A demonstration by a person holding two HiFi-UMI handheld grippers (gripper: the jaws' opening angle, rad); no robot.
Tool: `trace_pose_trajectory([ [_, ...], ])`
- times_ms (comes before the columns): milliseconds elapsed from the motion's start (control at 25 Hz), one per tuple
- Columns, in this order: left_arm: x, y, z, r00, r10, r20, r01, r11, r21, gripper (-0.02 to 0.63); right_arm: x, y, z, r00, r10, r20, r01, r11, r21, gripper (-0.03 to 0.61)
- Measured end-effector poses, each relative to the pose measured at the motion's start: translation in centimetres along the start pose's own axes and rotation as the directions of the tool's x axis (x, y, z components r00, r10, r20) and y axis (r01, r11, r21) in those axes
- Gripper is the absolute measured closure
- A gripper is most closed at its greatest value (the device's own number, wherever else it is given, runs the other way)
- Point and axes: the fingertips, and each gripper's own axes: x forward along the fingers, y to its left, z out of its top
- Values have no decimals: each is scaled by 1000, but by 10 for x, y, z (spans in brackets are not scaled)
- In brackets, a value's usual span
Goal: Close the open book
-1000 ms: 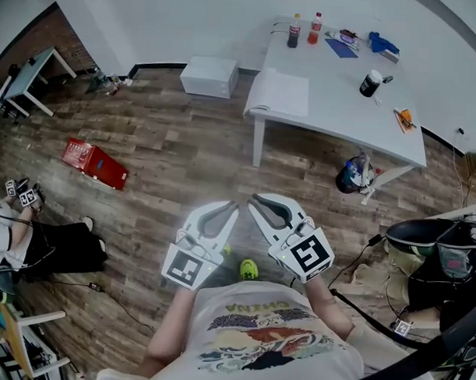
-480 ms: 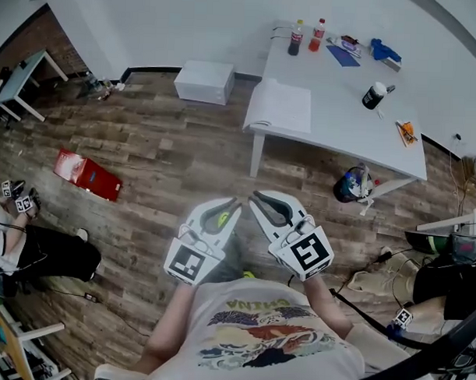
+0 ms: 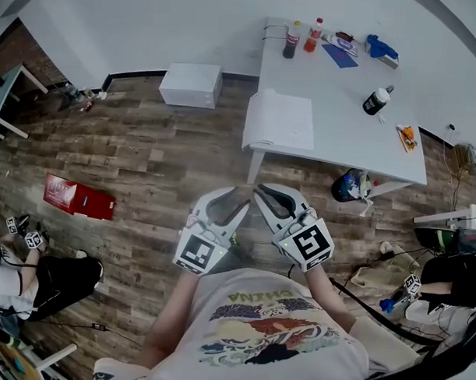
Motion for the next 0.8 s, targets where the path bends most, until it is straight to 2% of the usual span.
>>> trace_pose_trajectory([
  [400, 59, 85, -37, 994, -113, -1, 113, 992, 55, 486, 91, -69, -13, 996, -75, -53, 75, 997, -3, 540],
  [520, 79, 103, -53, 991, -134, -14, 134, 989, 56, 486, 110, -88, -18, 995, -77, -67, 74, 996, -44, 540],
  [600, 92, 111, -64, 988, -151, -34, 152, 986, 63, 486, 120, -100, -23, 994, -75, -79, 68, 994, -91, 540],
  [800, 118, 123, -108, 978, -162, -131, 174, 981, 83, 485, 139, -126, -50, 987, -92, -132, 87, 995, -46, 540],
])
